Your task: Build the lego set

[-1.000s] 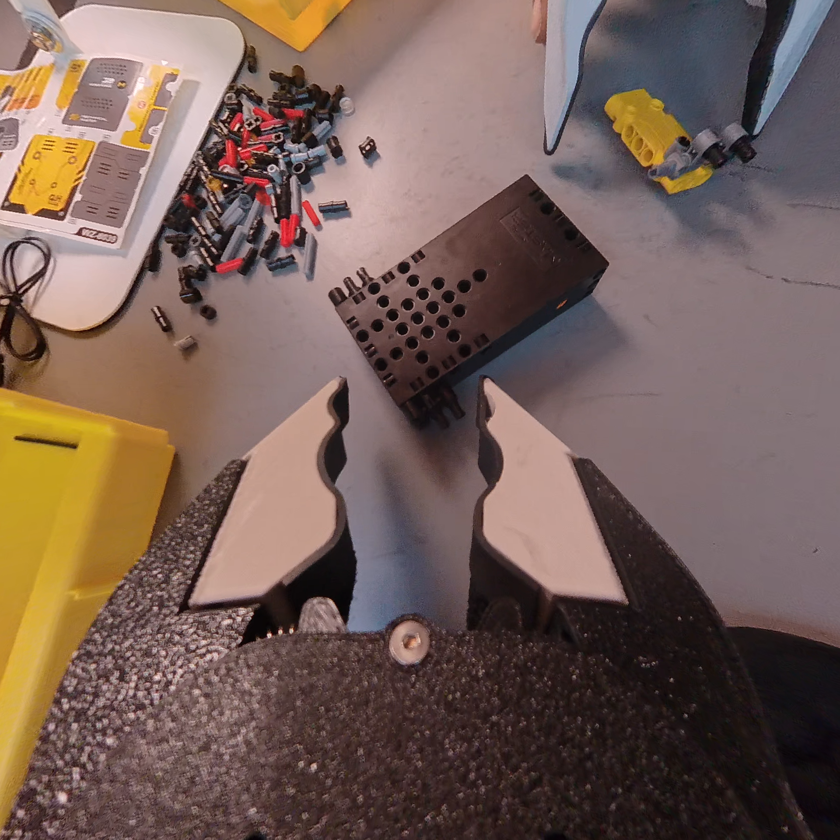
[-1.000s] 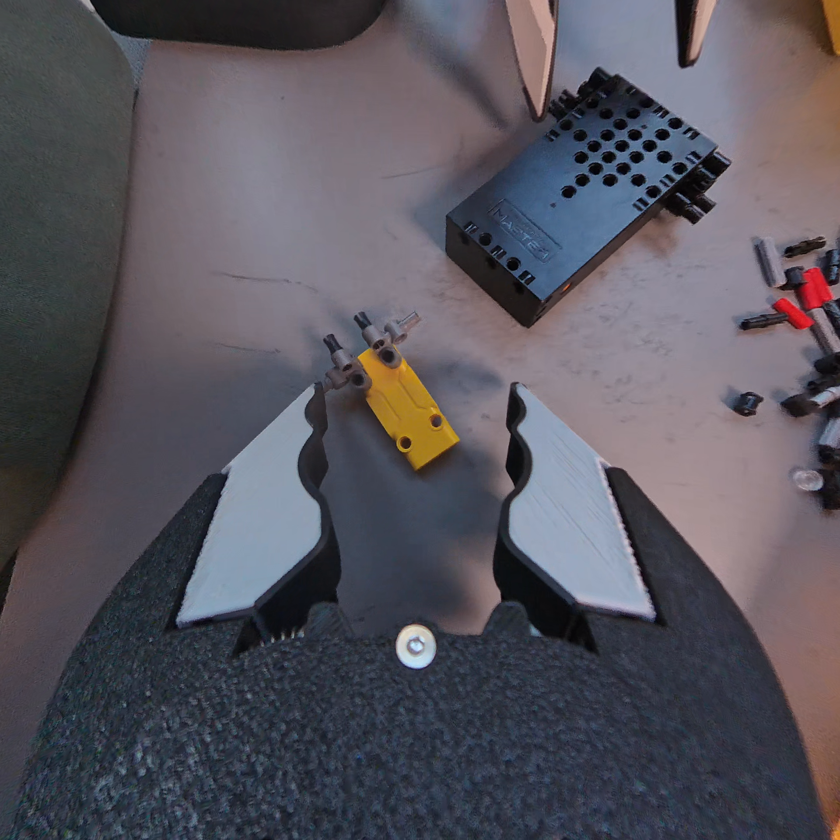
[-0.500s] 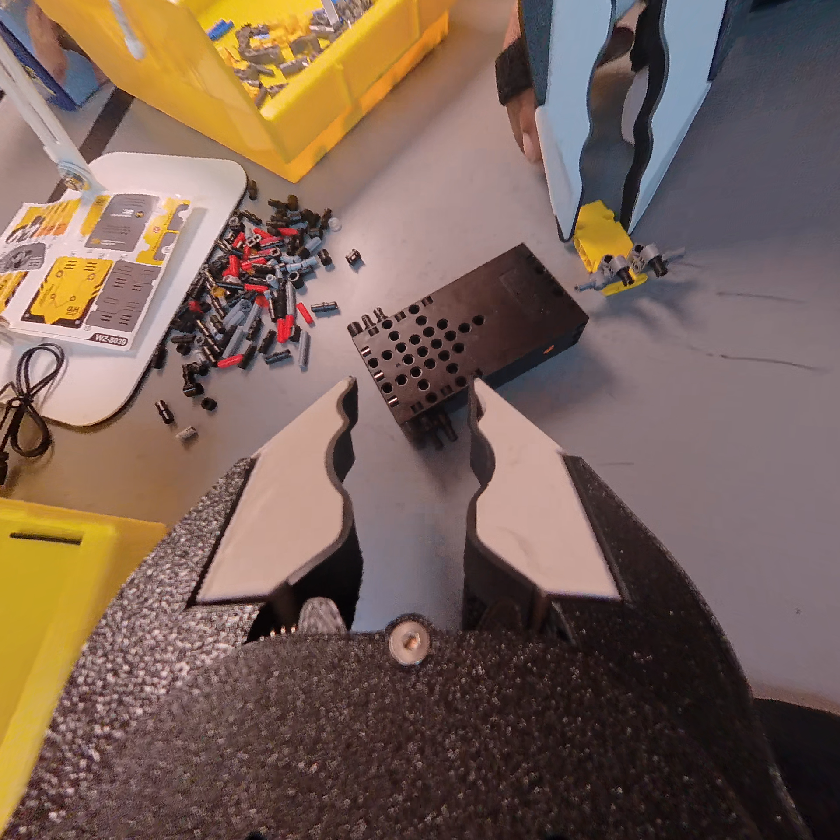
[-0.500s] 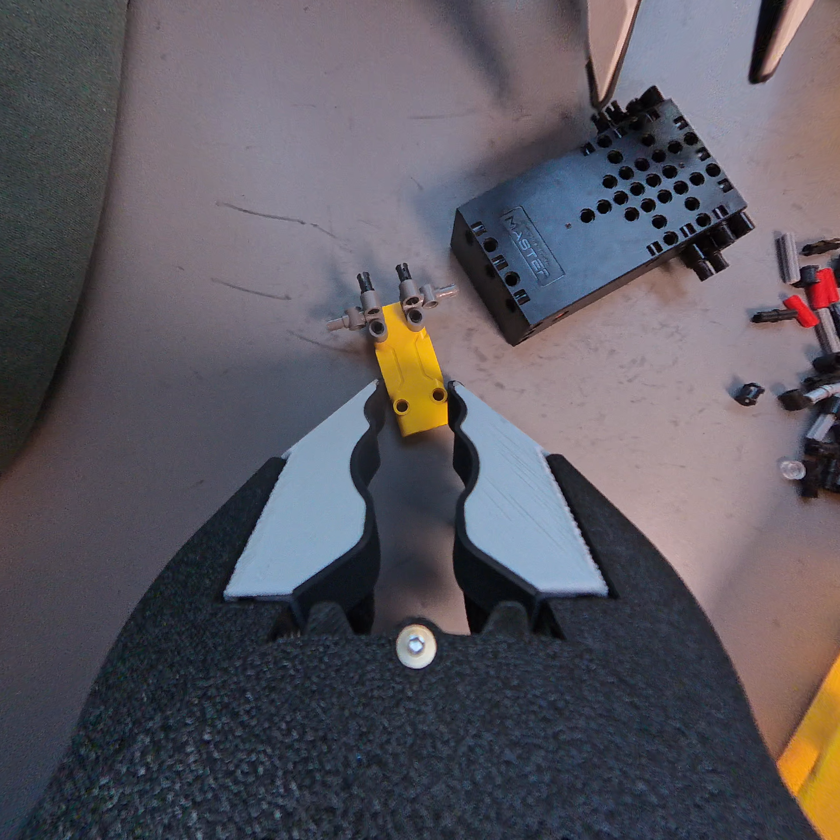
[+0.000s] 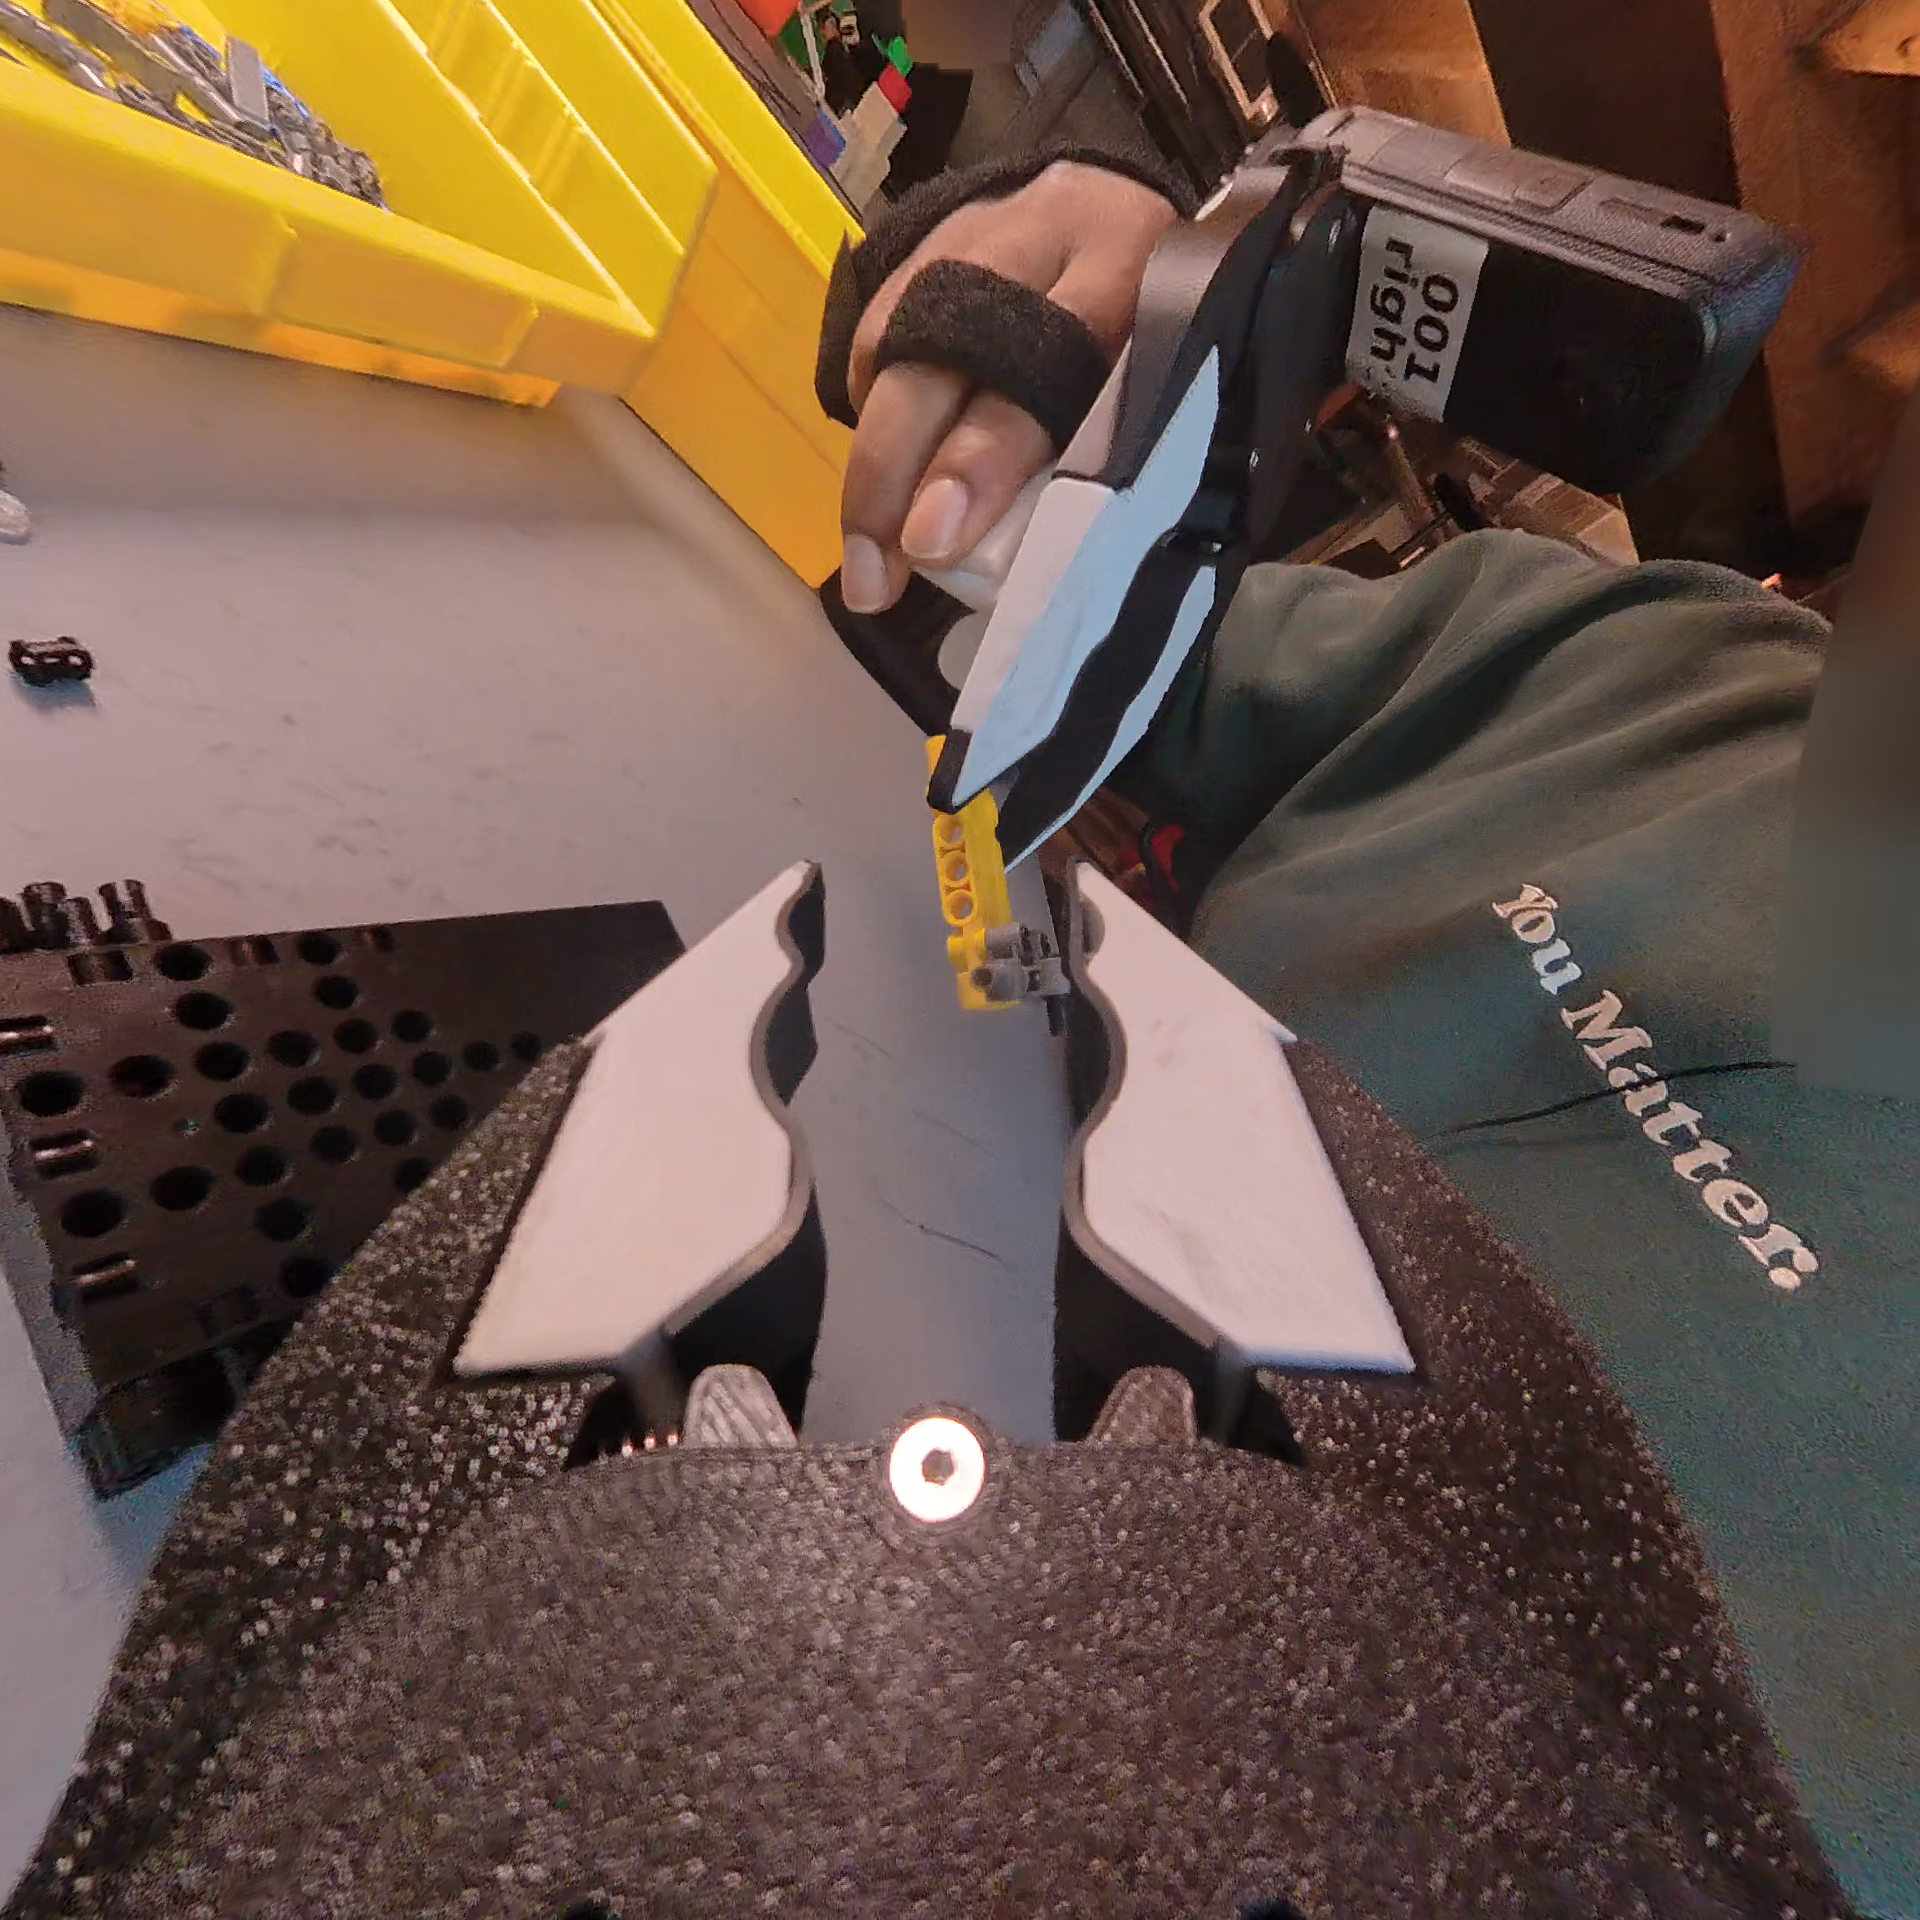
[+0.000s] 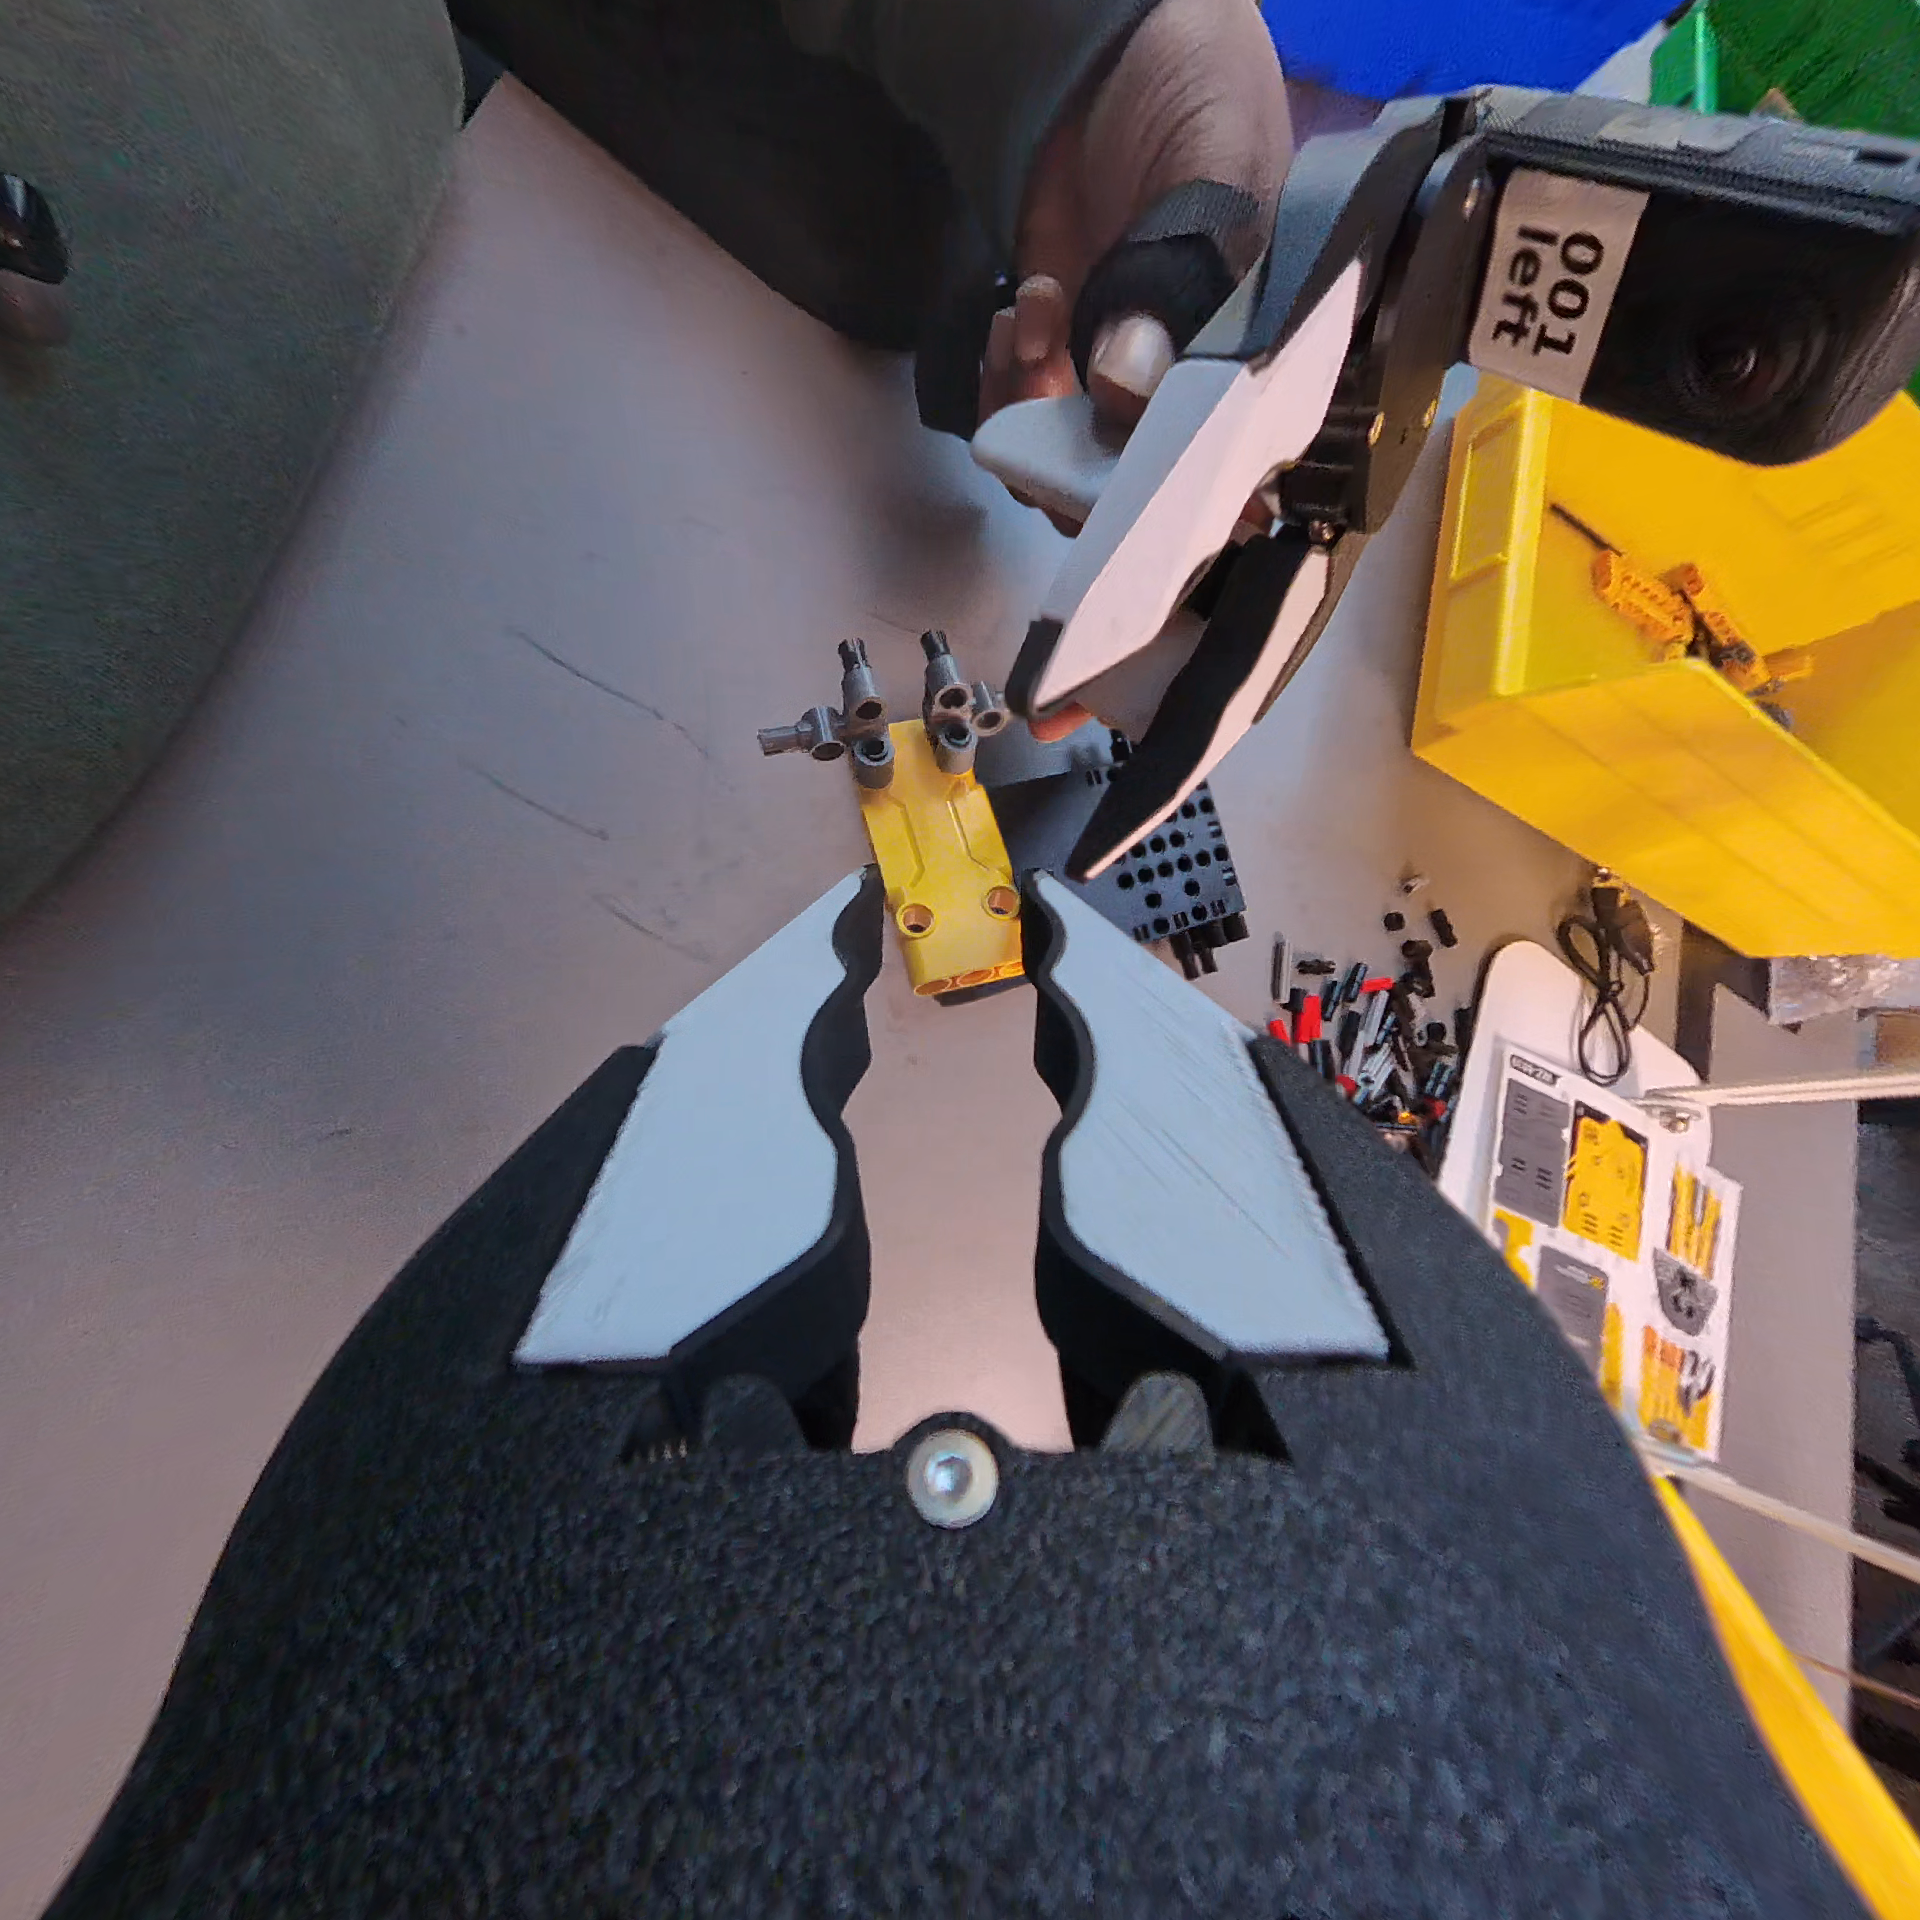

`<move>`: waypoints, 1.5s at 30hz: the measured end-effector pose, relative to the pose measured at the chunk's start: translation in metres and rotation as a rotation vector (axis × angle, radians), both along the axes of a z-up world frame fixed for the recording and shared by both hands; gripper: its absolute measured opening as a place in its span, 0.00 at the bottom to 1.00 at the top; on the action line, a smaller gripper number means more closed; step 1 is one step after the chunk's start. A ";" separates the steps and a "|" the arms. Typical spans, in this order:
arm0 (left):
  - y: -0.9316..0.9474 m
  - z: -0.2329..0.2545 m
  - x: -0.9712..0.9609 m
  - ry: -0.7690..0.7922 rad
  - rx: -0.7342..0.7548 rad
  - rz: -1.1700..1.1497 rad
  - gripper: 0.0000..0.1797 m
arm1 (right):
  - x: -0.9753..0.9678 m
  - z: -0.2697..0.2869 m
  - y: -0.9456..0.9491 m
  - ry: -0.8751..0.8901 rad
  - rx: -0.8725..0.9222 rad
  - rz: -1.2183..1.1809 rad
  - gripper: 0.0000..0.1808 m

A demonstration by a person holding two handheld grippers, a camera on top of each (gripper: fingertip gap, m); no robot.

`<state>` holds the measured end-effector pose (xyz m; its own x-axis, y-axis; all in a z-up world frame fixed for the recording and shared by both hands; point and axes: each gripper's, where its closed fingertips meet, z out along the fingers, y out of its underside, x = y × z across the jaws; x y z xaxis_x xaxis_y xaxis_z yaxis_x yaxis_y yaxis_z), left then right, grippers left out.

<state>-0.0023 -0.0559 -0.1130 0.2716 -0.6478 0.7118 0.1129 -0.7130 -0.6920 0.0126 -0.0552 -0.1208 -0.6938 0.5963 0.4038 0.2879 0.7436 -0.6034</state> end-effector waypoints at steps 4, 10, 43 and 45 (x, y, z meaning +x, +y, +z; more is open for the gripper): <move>-0.007 -0.004 0.003 0.059 0.027 -0.025 0.15 | -0.006 0.005 -0.003 -0.011 0.098 0.052 0.14; -0.016 -0.005 0.010 0.085 0.067 -0.080 0.06 | -0.010 0.006 -0.009 -0.017 0.205 0.118 0.14; 0.011 0.010 -0.035 0.400 0.558 0.221 0.05 | -0.049 0.021 0.016 -0.016 -0.650 0.000 0.03; 0.008 0.003 -0.034 0.431 0.541 0.184 0.05 | -0.048 0.010 0.013 -0.049 -0.626 0.008 0.03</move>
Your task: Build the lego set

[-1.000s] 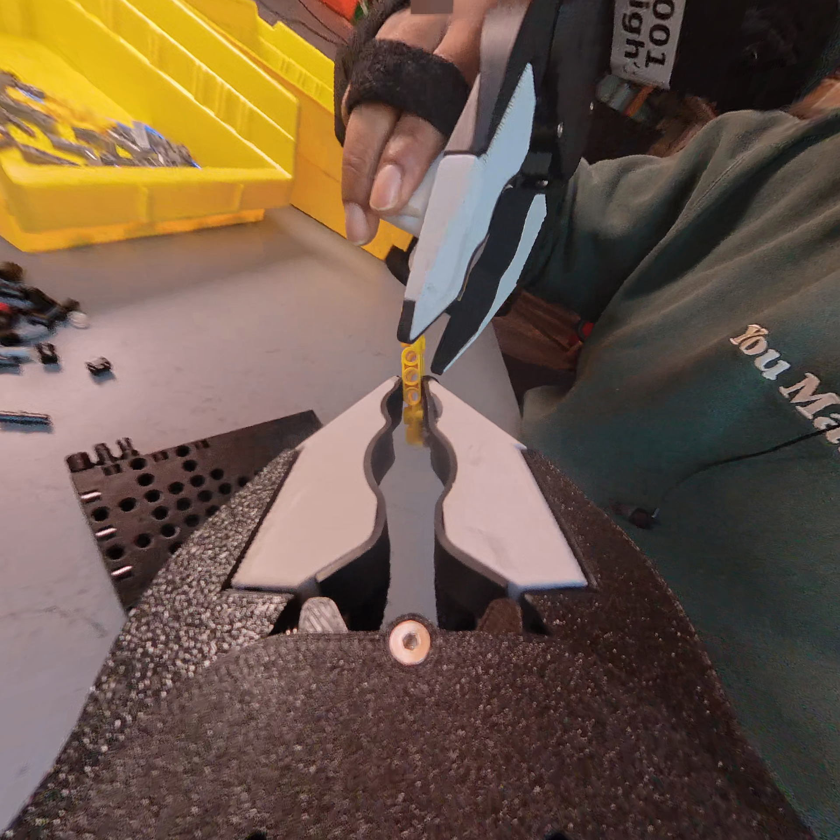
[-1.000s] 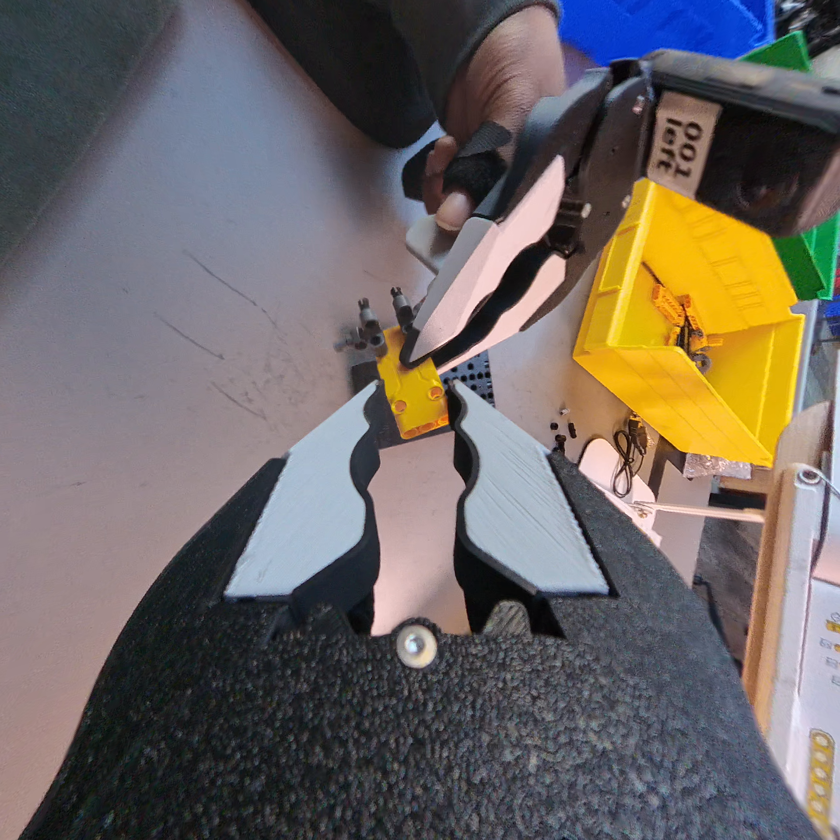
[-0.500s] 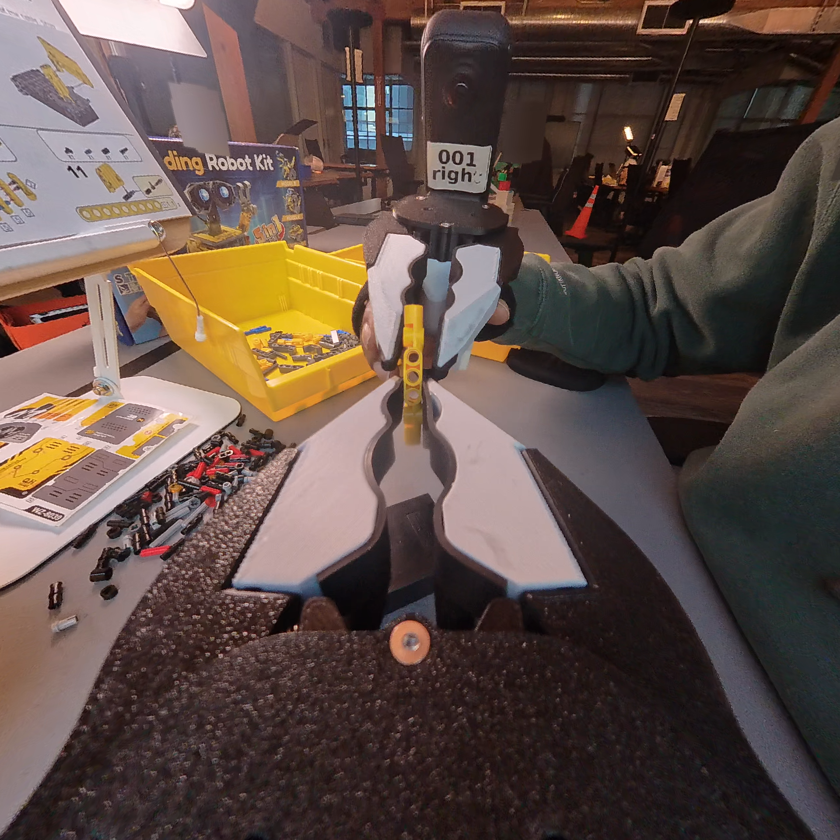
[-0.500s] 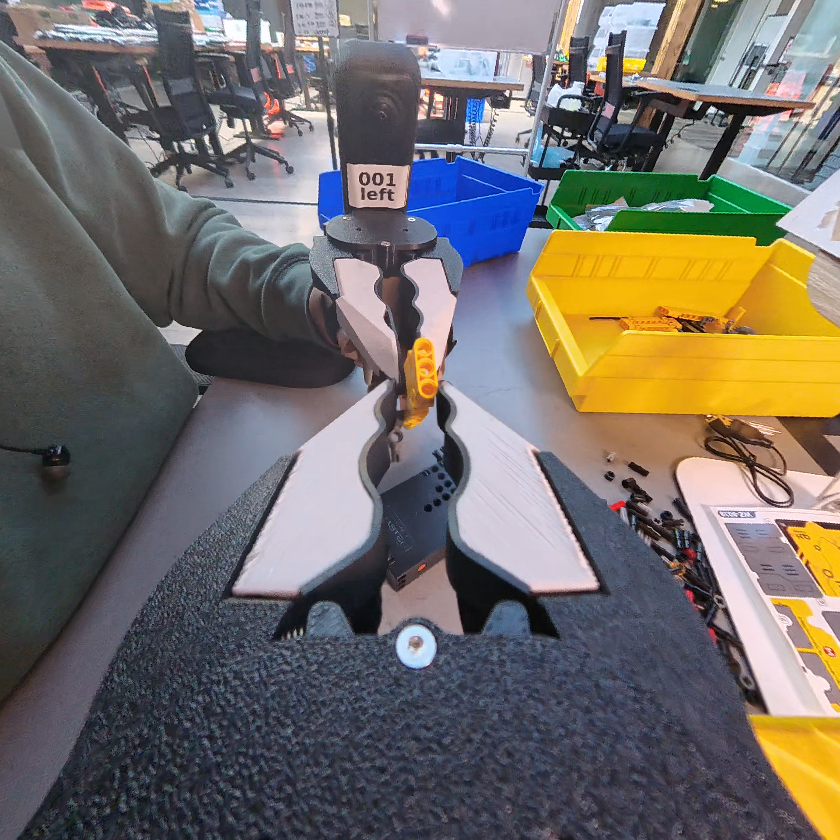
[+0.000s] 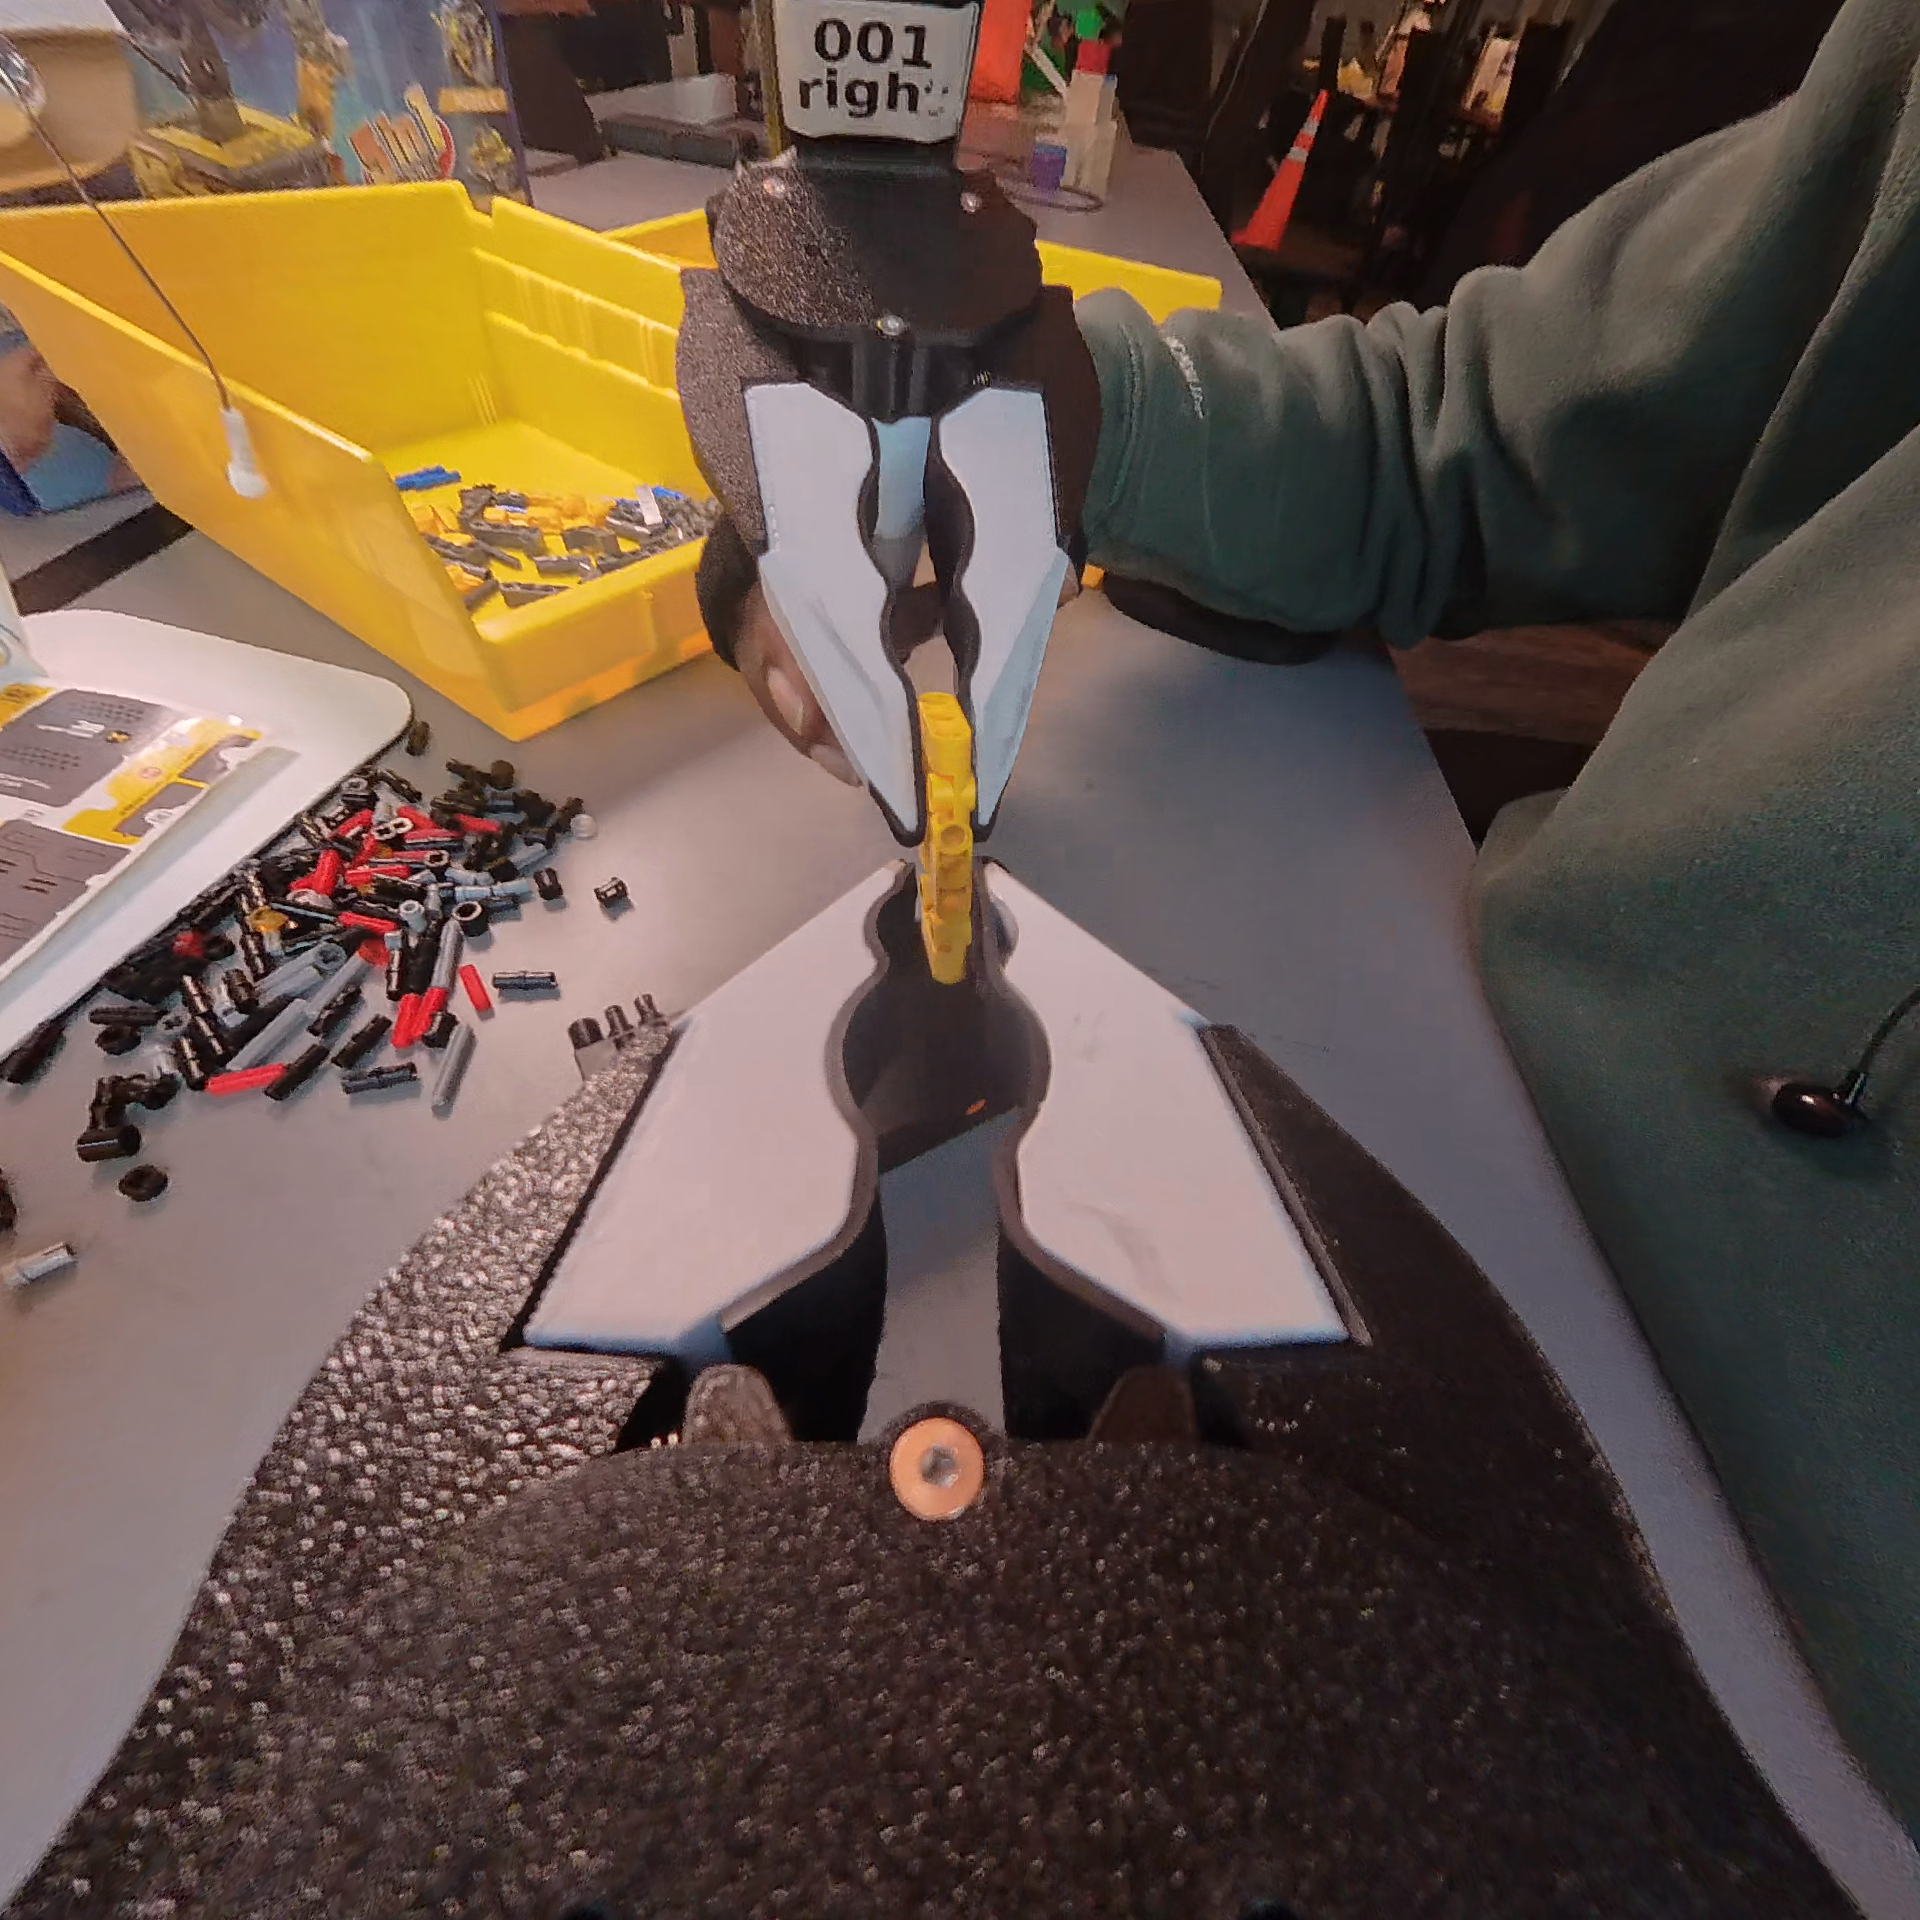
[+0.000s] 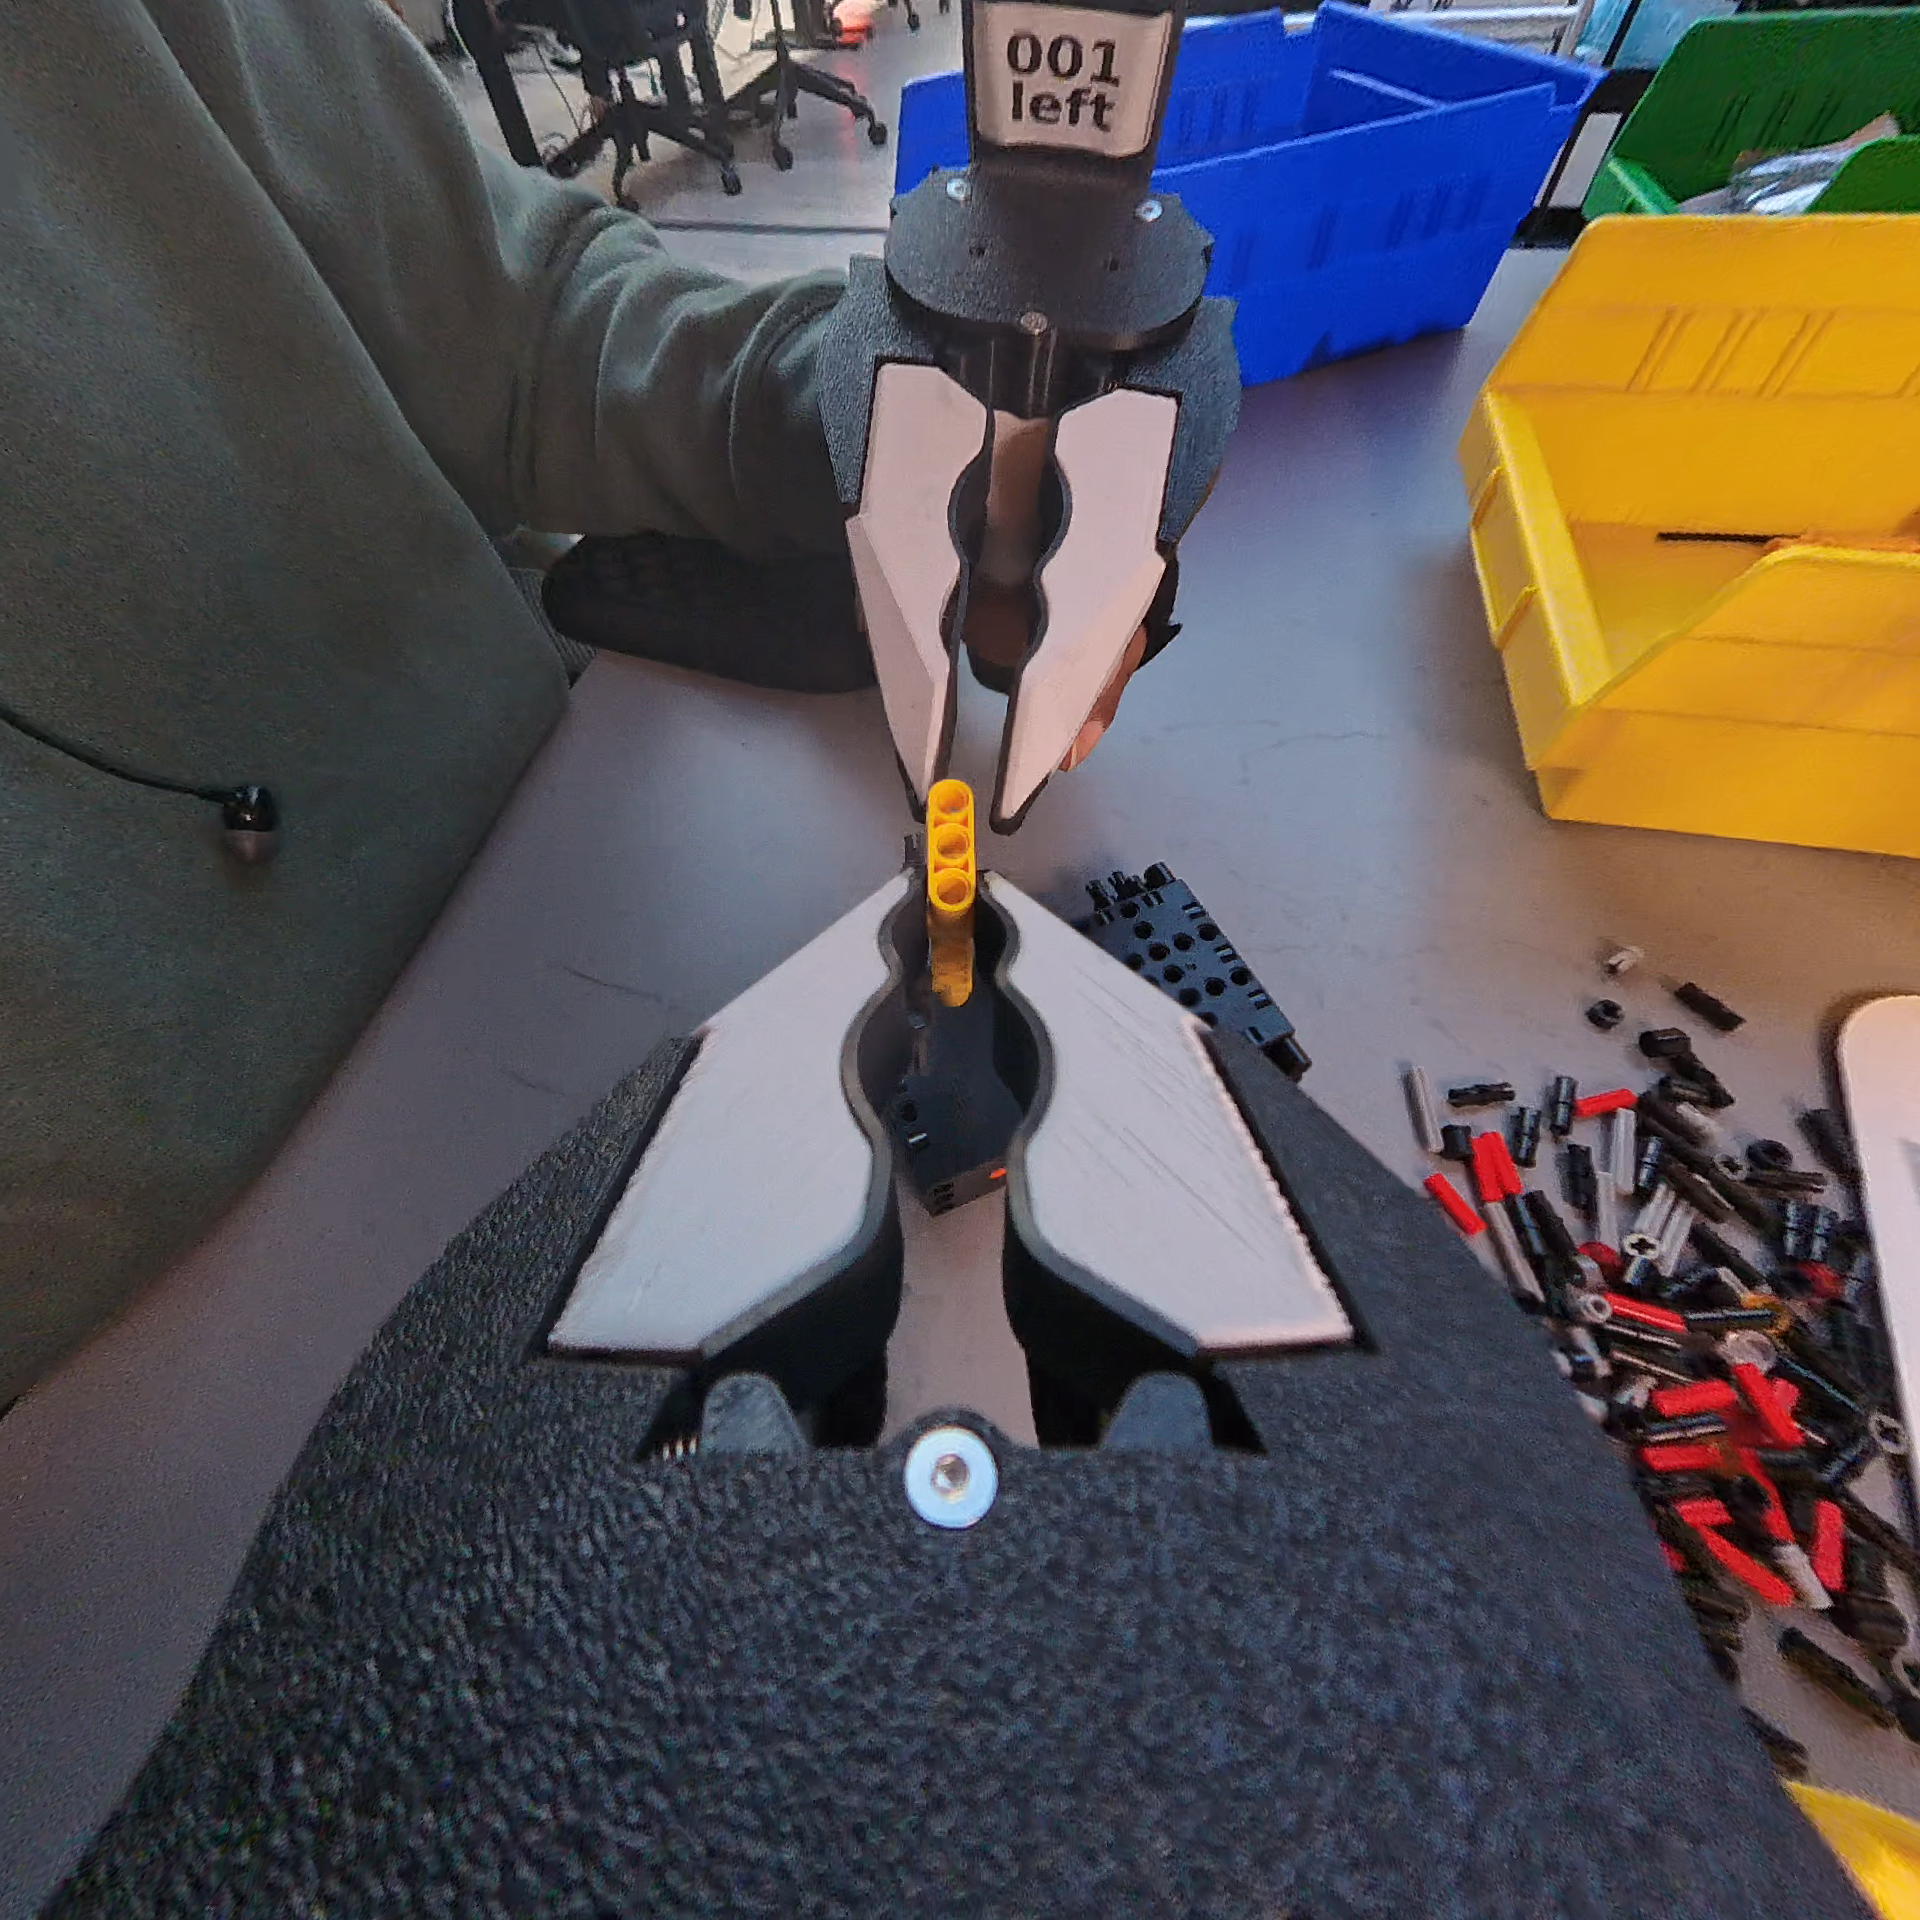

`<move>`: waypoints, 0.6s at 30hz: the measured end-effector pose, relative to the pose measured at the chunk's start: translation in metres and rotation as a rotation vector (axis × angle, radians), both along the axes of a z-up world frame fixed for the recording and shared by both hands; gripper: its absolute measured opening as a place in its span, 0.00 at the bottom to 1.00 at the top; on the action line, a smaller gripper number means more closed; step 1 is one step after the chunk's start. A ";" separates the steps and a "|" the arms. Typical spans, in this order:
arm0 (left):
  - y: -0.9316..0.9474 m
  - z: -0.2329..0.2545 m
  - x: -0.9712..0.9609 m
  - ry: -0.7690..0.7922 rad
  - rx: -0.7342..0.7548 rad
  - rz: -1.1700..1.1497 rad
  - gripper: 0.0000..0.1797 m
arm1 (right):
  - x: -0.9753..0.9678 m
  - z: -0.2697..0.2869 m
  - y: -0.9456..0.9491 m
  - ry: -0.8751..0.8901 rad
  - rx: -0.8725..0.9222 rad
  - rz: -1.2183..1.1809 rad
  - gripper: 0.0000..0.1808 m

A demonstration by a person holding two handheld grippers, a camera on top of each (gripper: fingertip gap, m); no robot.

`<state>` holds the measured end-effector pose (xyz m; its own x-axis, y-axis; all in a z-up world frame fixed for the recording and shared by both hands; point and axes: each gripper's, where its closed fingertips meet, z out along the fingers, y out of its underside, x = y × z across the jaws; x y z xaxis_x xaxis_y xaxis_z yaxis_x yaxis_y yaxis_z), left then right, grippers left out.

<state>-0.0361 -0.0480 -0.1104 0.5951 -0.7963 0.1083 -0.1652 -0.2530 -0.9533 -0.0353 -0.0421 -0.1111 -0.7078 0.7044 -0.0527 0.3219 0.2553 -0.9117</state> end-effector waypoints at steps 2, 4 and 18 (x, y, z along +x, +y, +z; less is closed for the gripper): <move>-0.003 -0.009 0.003 0.044 -0.024 -0.020 0.07 | 0.002 -0.010 -0.004 -0.028 0.032 0.027 0.03; -0.005 -0.018 0.006 0.091 -0.044 -0.037 0.07 | 0.006 -0.018 -0.007 -0.057 0.071 0.054 0.03; 0.007 -0.043 0.008 0.334 -0.020 0.072 0.04 | -0.001 -0.028 -0.001 -0.092 0.288 0.125 0.03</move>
